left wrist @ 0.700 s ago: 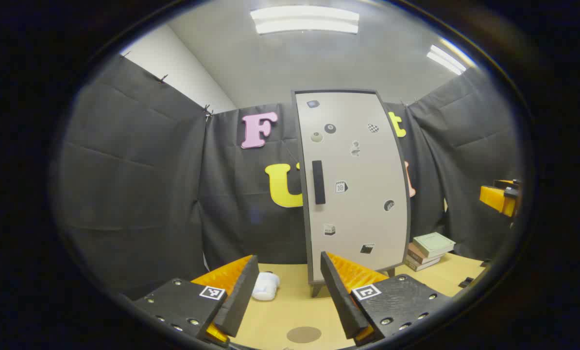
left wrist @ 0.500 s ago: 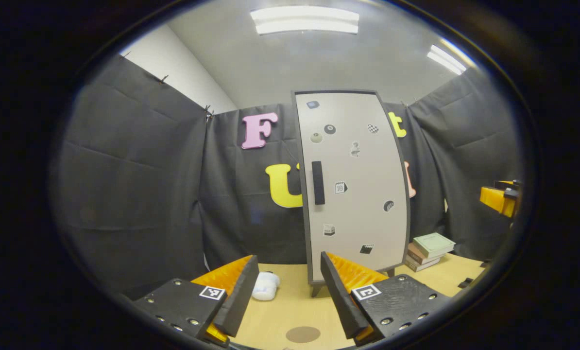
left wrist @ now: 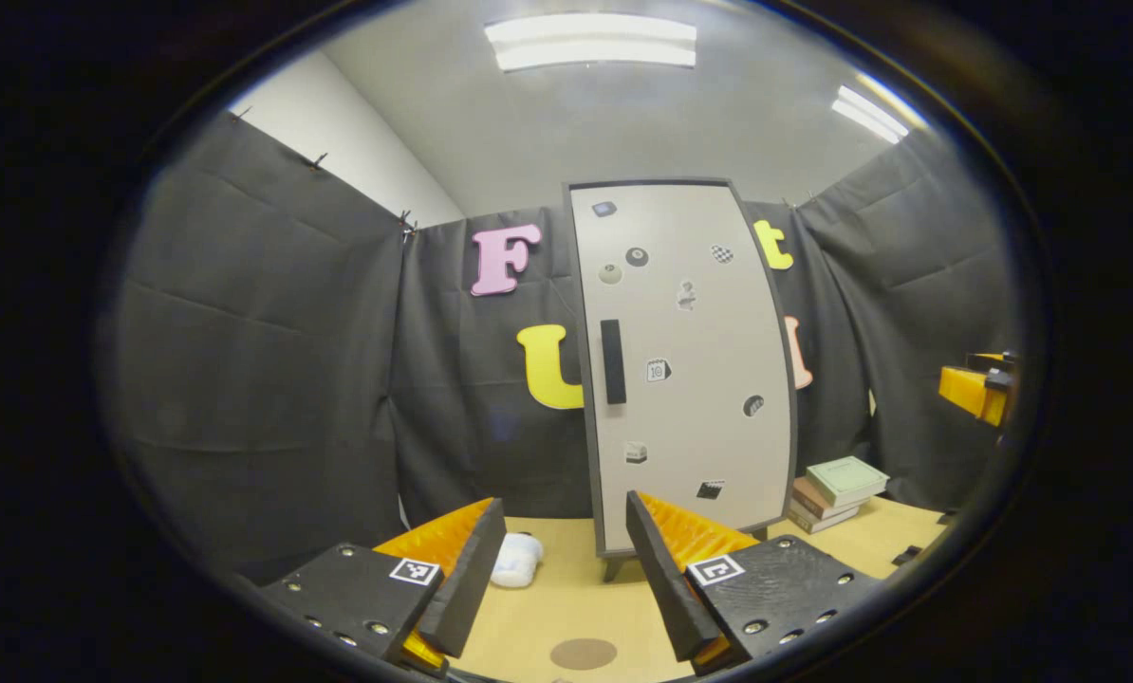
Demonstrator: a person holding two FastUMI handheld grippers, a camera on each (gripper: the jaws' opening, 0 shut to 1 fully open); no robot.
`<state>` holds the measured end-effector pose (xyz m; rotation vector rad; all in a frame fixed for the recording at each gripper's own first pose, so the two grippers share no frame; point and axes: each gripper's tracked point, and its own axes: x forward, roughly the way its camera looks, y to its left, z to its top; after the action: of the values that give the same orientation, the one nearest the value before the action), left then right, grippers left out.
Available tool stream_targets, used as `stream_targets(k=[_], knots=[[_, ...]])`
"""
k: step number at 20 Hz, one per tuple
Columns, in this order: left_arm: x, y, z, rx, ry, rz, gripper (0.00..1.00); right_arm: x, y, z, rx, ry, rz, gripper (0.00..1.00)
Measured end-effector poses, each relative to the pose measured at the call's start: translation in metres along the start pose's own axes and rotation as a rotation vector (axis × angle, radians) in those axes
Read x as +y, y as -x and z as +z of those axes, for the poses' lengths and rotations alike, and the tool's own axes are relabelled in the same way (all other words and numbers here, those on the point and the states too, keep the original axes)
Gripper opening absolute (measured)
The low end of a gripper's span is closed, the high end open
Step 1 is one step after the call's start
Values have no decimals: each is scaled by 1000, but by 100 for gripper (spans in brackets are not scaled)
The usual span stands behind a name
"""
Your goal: Open the cabinet door with the right hand, grasp the bottle in the cabinet with the left hand and place it on the coaster, then close the cabinet door with the right hand.
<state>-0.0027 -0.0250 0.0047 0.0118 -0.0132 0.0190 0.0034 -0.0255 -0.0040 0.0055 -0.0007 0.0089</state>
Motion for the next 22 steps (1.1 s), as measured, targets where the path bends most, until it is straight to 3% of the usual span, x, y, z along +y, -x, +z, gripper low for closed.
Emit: stream_targets(k=[12,22], knots=[[-16,11,-5,24,-29,61,79,4,-40,1,-6,-16,103,95],[59,-13,-22,29,-37,125,77,84,-107,17,-2,-41,160,95]])
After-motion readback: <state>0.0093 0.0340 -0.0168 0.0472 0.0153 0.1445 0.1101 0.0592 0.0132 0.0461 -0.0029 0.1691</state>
